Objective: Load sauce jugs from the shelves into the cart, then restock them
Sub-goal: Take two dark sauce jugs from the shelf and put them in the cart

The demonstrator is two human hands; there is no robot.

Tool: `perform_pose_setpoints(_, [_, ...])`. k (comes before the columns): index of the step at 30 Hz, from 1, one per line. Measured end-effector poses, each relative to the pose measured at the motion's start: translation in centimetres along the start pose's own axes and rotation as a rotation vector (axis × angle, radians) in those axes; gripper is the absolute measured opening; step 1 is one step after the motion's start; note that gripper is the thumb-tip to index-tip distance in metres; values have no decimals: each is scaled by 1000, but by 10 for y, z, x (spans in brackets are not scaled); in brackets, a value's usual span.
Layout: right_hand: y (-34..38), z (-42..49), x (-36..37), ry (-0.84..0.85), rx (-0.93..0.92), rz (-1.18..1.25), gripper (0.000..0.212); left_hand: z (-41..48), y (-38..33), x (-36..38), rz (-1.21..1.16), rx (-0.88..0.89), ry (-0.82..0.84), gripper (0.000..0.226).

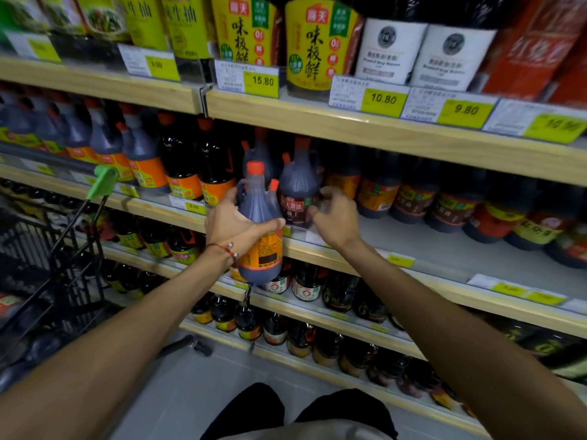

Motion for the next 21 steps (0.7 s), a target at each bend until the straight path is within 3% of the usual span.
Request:
perform_pose_setpoints(2, [3, -26, -14, 15, -55, 104, 36, 3, -12, 4, -26, -3, -20, 91])
perform_pose_setpoints(7, [-4, -81, 13, 573, -4, 96, 51, 9, -36, 20, -129, -44, -13, 84])
perform_pose_setpoints(8, [-10, -84, 15, 611, 19, 100, 59, 10, -42, 24, -133, -42, -7, 84])
perform_pose_setpoints(12, [-20, -80, 2, 405, 32, 43, 90, 6, -70, 42, -155, -6, 48, 84])
perform_pose_setpoints(16, [-33, -77, -15, 300, 54, 55, 97, 2, -88, 58, -208, 15, 142, 95])
perform_pose_setpoints(18, [-42, -75, -22, 281, 73, 117, 98, 2, -94, 69, -369, -12, 244, 88])
perform_pose_setpoints(21, [-55, -74, -27, 298, 109, 257, 100, -7, -84, 88, -772, -203, 400, 82])
Point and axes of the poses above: each hand's wrist, its own z-axis towards the middle knuckle, its own x-axis out of the palm, y = z × x, the point moved 10 cm from there along z, towards the middle knuckle, and after that the axes turned 13 degrees about x, right-handed, at the moved point
